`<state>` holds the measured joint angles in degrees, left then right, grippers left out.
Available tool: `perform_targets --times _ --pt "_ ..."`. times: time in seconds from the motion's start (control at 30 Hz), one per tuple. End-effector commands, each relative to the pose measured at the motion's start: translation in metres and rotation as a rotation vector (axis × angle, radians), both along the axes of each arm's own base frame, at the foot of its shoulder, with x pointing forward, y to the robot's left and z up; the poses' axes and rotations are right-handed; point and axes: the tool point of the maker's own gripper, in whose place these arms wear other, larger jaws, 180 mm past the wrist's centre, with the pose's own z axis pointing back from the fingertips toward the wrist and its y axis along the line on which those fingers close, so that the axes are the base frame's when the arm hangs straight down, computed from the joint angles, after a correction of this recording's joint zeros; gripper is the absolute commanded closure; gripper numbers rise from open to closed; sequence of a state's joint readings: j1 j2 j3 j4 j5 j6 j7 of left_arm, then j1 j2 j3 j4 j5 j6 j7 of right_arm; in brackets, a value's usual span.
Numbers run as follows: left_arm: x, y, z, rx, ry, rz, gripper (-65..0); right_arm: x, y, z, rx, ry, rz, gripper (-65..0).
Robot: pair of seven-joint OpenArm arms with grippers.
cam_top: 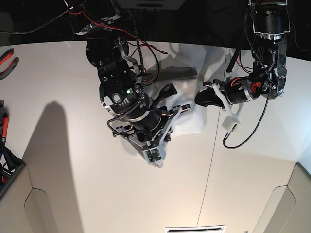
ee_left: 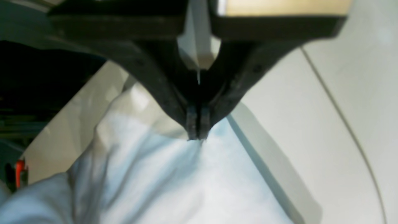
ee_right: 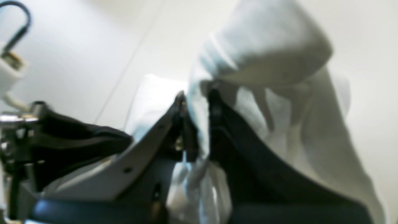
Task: Layout the t-shirt on the table in an organized manner, then fold the t-shirt properly
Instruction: 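Fold the t-shirt end over the bundle with the right gripper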
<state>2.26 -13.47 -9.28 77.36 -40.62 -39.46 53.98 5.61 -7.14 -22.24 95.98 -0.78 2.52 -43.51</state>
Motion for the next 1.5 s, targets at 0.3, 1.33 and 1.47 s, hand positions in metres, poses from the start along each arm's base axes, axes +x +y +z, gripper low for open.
perform_targets --times 0.3,1.33,1.47 --pt "0.002 -0.003 0.004 -0.003 -0.044 0.010 0.0 -0.007 0.051 -0.014 -0.069 -0.027 0.124 0.0" --pt "0.004 -0.008 0.006 -0.021 -0.057 0.019 0.0 -0.054 0.118 0.089 0.286 -0.077 0.476 -25.7" --pt "0.004 -0.008 0.005 -0.021 -0.057 0.018 0.0 -0.055 0.116 0.120 0.297 -0.183 0.501 -23.4"
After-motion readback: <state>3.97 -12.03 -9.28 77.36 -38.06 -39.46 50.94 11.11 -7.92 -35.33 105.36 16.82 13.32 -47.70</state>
